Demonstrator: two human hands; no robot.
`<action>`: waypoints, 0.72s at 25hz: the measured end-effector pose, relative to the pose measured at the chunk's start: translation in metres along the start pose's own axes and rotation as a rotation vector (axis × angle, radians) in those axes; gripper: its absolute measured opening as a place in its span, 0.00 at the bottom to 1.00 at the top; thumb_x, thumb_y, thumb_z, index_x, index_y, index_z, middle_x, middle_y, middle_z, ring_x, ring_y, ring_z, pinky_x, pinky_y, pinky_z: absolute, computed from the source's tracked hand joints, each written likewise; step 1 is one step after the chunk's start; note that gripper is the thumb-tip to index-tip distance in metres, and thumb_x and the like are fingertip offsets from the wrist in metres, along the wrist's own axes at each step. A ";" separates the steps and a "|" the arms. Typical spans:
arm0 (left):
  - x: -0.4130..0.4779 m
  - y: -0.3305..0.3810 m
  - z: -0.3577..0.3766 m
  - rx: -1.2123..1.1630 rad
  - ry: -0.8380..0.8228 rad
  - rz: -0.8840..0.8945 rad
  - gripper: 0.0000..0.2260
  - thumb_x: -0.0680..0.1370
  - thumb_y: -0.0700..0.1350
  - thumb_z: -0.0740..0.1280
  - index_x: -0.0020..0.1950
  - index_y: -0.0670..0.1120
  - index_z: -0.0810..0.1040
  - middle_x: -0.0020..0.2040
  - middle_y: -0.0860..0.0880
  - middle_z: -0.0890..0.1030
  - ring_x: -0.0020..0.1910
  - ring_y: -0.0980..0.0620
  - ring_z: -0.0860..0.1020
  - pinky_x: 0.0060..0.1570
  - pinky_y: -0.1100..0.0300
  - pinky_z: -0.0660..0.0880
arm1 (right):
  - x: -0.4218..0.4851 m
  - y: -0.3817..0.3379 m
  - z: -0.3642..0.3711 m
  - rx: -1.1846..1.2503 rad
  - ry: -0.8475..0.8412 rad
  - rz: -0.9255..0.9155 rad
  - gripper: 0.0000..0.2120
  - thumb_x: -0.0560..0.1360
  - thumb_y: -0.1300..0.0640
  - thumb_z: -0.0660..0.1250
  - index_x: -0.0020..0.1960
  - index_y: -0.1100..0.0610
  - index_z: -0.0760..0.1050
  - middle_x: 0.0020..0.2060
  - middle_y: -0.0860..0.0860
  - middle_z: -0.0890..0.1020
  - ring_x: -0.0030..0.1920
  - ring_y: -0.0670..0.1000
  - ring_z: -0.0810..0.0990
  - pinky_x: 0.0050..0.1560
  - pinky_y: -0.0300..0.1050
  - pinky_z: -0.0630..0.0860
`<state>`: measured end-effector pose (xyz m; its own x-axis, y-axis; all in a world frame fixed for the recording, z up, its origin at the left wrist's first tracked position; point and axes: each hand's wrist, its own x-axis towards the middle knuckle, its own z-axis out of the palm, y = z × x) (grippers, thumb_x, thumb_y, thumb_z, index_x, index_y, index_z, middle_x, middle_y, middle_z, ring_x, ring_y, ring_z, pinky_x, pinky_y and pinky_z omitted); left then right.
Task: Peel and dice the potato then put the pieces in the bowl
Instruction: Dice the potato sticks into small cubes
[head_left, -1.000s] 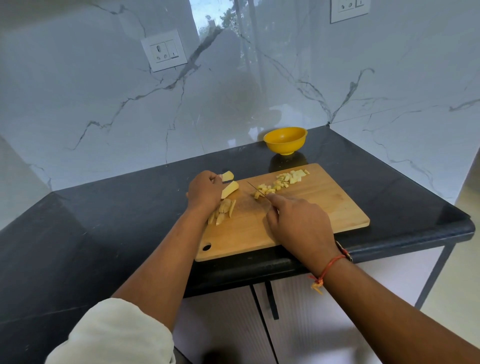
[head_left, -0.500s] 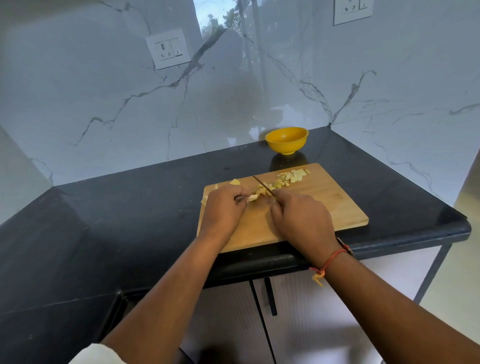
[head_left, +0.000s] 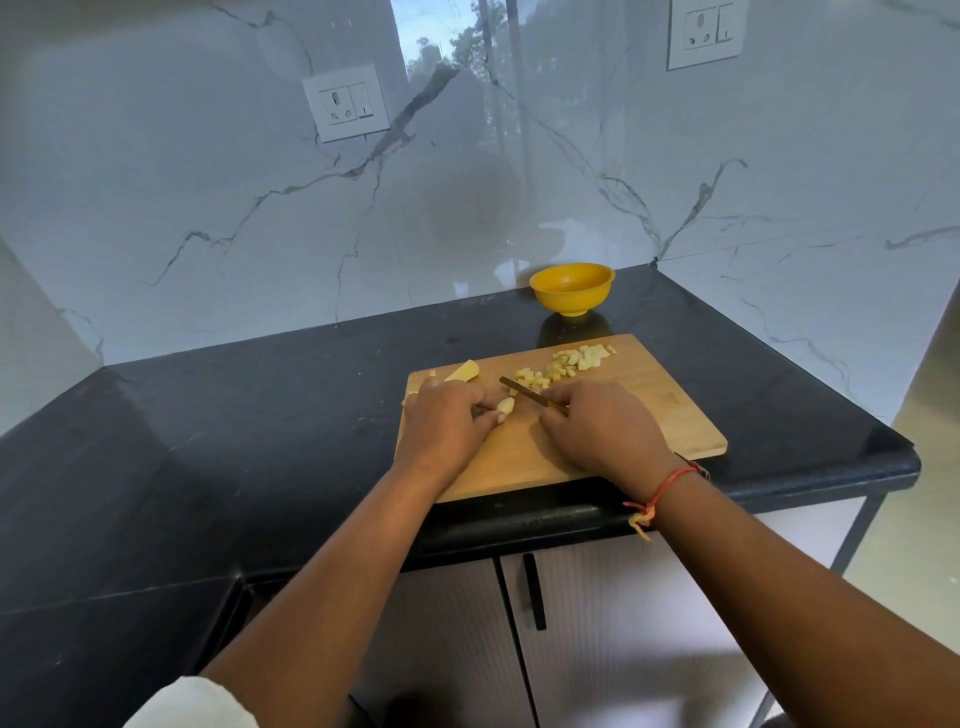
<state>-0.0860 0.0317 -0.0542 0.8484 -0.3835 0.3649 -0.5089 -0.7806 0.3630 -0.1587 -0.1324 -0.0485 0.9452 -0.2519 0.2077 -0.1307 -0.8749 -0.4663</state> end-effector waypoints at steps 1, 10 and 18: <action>0.001 0.001 0.001 0.014 -0.007 -0.006 0.08 0.78 0.54 0.70 0.54 0.56 0.85 0.51 0.58 0.83 0.60 0.50 0.72 0.62 0.47 0.69 | 0.001 0.000 0.001 -0.003 0.011 0.014 0.17 0.81 0.45 0.61 0.67 0.45 0.77 0.45 0.48 0.83 0.46 0.49 0.80 0.50 0.48 0.82; 0.009 0.002 0.009 0.051 0.046 -0.025 0.07 0.79 0.53 0.68 0.54 0.58 0.84 0.52 0.59 0.83 0.61 0.51 0.72 0.62 0.47 0.66 | -0.002 0.000 -0.001 0.043 0.009 0.023 0.18 0.81 0.47 0.61 0.69 0.44 0.76 0.46 0.48 0.83 0.45 0.48 0.80 0.49 0.47 0.82; 0.009 -0.005 0.017 -0.009 0.081 -0.078 0.06 0.79 0.52 0.68 0.54 0.59 0.84 0.53 0.59 0.83 0.63 0.51 0.70 0.58 0.49 0.61 | -0.007 -0.009 -0.004 -0.073 -0.058 -0.067 0.18 0.82 0.46 0.59 0.71 0.43 0.74 0.45 0.48 0.82 0.45 0.48 0.80 0.48 0.46 0.82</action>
<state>-0.0729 0.0240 -0.0670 0.8710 -0.2801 0.4036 -0.4434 -0.8019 0.4005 -0.1651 -0.1240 -0.0419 0.9679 -0.1693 0.1857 -0.0859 -0.9175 -0.3884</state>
